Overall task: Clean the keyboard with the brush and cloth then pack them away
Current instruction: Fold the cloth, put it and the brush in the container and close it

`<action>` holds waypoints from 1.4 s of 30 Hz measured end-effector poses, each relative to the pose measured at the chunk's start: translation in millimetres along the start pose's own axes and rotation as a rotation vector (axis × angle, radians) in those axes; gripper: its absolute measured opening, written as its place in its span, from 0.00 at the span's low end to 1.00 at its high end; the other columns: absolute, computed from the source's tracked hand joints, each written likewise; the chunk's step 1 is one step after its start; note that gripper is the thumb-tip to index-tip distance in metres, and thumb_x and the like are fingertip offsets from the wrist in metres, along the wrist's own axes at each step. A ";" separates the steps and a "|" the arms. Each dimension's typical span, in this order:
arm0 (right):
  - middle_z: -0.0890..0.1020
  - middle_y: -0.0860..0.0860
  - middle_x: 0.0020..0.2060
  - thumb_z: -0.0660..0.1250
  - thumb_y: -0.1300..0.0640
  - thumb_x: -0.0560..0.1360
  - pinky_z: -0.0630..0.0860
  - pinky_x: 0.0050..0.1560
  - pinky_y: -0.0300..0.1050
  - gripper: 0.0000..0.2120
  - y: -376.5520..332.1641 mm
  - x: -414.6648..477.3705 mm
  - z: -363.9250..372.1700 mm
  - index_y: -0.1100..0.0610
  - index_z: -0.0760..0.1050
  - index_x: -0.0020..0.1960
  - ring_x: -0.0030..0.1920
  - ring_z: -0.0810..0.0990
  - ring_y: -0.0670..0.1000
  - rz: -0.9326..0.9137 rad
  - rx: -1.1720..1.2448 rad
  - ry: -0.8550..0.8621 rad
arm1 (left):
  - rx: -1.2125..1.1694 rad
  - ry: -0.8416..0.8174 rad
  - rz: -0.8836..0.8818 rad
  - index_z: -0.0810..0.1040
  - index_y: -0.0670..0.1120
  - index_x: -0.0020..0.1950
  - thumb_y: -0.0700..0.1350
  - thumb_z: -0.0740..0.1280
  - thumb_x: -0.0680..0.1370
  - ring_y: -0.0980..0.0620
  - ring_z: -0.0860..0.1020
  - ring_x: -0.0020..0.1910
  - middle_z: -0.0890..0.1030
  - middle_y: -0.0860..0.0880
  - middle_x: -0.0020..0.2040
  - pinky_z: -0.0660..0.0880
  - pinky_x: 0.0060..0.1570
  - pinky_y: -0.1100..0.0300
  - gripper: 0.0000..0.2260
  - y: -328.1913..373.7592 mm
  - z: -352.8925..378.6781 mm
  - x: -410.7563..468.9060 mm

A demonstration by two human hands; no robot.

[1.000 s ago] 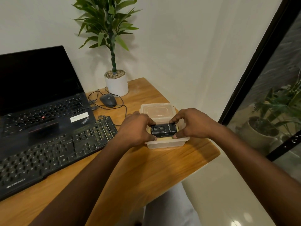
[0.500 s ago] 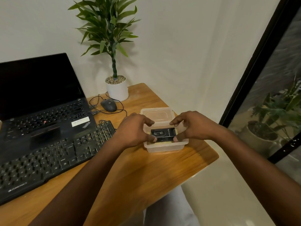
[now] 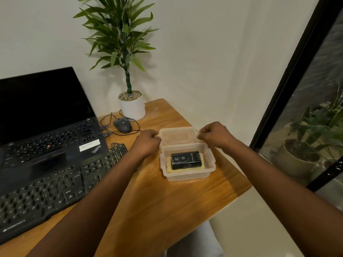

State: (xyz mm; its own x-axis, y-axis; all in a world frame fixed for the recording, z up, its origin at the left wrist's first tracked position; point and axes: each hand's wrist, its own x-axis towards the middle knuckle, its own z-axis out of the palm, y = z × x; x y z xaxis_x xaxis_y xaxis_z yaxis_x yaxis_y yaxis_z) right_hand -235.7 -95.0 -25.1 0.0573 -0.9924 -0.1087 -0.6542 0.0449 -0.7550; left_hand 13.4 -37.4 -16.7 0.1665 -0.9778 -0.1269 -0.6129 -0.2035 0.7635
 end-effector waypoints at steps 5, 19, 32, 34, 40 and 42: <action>0.84 0.57 0.48 0.75 0.58 0.78 0.85 0.48 0.52 0.08 -3.2 15.5 7.8 0.63 0.84 0.54 0.45 0.84 0.54 0.091 -0.008 -0.003 | -0.313 -0.018 -0.197 0.76 0.46 0.44 0.37 0.62 0.80 0.46 0.77 0.41 0.78 0.43 0.43 0.77 0.48 0.48 0.07 -1.4 7.0 20.1; 0.86 0.57 0.54 0.76 0.62 0.78 0.84 0.44 0.41 0.09 -30.6 -7.5 -23.1 0.62 0.84 0.57 0.48 0.86 0.53 0.044 0.428 0.096 | -0.640 0.190 -0.012 0.82 0.38 0.57 0.33 0.72 0.78 0.51 0.81 0.44 0.83 0.43 0.48 0.83 0.44 0.61 0.08 27.1 -32.8 -7.1; 0.87 0.54 0.52 0.80 0.60 0.74 0.88 0.48 0.51 0.15 8.8 -88.0 -23.8 0.60 0.85 0.60 0.47 0.88 0.52 -0.008 0.355 0.057 | -0.572 0.177 -0.007 0.86 0.48 0.47 0.36 0.78 0.73 0.52 0.84 0.40 0.88 0.48 0.42 0.84 0.44 0.57 0.08 -9.7 -3.7 -88.1; 0.87 0.53 0.53 0.80 0.60 0.74 0.87 0.49 0.52 0.16 15.3 -91.7 -19.7 0.60 0.85 0.60 0.49 0.88 0.52 0.003 0.331 0.068 | -0.566 0.166 -0.016 0.87 0.44 0.50 0.36 0.78 0.73 0.49 0.85 0.44 0.88 0.47 0.44 0.84 0.45 0.56 0.08 -15.5 3.9 -90.4; 0.87 0.55 0.56 0.80 0.59 0.74 0.81 0.39 0.43 0.18 27.5 -95.0 -14.6 0.61 0.85 0.62 0.50 0.86 0.52 0.004 0.330 0.092 | -0.560 0.161 -0.015 0.86 0.44 0.50 0.36 0.78 0.73 0.49 0.86 0.43 0.88 0.46 0.44 0.83 0.43 0.57 0.08 -15.8 11.4 -90.8; 0.87 0.54 0.55 0.81 0.59 0.74 0.84 0.41 0.45 0.18 28.6 -94.2 -13.4 0.61 0.85 0.62 0.49 0.87 0.52 0.004 0.320 0.093 | -0.547 0.156 -0.004 0.86 0.45 0.48 0.35 0.78 0.73 0.50 0.85 0.41 0.88 0.46 0.42 0.83 0.43 0.56 0.07 -16.6 10.1 -89.7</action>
State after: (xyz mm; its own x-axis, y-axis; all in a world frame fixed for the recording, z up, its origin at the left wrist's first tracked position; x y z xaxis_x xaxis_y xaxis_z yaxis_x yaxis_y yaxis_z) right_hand -269.9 -1.7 -27.7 -0.0234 -0.9977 -0.0633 -0.3831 0.0674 -0.9212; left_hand 0.9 53.1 -24.5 0.3053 -0.9499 -0.0670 -0.1297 -0.1112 0.9853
